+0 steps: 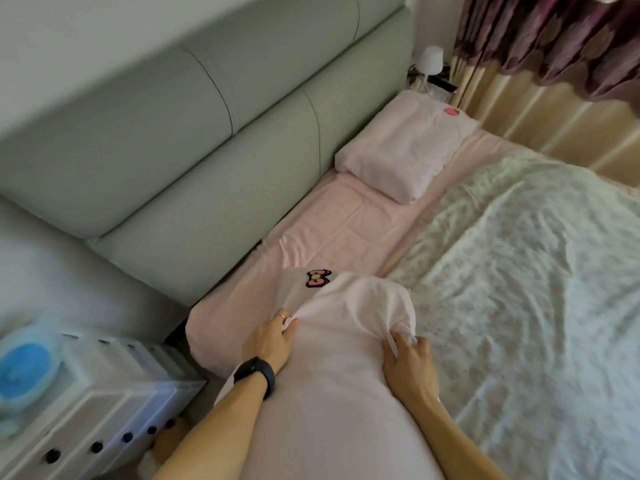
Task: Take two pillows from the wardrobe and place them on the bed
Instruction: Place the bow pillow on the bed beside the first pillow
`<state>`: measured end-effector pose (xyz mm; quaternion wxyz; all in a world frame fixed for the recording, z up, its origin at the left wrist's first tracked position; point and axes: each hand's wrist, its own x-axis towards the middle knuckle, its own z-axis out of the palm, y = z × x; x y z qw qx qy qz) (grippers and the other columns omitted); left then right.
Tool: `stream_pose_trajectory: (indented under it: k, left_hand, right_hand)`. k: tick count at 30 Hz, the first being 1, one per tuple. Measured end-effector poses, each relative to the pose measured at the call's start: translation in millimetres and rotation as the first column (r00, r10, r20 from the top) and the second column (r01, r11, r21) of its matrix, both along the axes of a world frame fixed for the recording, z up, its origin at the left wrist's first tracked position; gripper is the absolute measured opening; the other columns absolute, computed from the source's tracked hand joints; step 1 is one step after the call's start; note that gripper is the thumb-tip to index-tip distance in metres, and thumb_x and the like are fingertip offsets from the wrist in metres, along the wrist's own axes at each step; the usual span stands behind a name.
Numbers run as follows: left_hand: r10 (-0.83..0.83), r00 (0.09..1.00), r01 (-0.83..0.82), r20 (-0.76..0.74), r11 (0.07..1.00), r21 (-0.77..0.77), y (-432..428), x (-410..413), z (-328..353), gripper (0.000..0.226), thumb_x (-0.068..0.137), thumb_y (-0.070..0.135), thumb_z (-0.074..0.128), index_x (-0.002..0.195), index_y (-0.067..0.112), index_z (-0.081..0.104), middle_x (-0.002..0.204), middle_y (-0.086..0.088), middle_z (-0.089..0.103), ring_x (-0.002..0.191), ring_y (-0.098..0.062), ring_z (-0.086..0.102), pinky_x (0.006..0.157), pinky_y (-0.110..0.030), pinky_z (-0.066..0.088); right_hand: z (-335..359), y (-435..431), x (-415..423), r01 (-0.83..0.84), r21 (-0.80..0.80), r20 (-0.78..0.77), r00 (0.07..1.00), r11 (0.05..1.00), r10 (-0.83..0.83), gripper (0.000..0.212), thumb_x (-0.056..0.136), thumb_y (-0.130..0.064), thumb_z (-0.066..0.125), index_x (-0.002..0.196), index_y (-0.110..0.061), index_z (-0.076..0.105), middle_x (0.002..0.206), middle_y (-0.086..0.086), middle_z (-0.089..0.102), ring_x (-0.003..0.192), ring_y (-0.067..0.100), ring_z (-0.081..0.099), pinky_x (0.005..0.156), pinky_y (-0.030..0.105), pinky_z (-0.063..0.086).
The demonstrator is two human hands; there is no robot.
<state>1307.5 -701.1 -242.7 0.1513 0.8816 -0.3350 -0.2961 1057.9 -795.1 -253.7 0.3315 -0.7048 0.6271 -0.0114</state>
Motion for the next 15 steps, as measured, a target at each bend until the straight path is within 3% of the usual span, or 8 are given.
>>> stream_pose_trajectory:
  k: [10, 15]
  left_hand:
    - [-0.12, 0.993, 0.12, -0.003, 0.992, -0.022, -120.9, 143.7, -29.3, 0.037, 0.096, 0.059, 0.043, 0.111, 0.029, 0.059, 0.099, -0.009, 0.07, 0.084, -0.032, 0.061, 0.059, -0.032, 0.04]
    - [-0.188, 0.979, 0.194, 0.073, 0.977, -0.089, -198.8, 196.0, -46.3, 0.037, 0.095, 0.063, 0.04, 0.108, 0.033, 0.056, 0.102, -0.007, 0.07, 0.091, -0.034, 0.063, 0.066, -0.036, 0.05]
  right_hand:
    - [-12.5, -79.9, 136.3, 0.169, -0.058, -0.028, 0.985, 0.984, -0.171, 0.037, 0.098, -0.049, 0.047, 0.13, -0.032, 0.05, 0.128, 0.015, 0.042, 0.104, 0.04, 0.056, 0.079, 0.039, 0.049]
    - [-33.9, -137.2, 184.4, 0.257, -0.129, 0.027, 0.966, 0.958, -0.255, 0.034, 0.097, -0.053, 0.046, 0.127, -0.036, 0.048, 0.127, 0.012, 0.04, 0.105, 0.037, 0.055, 0.079, 0.037, 0.048]
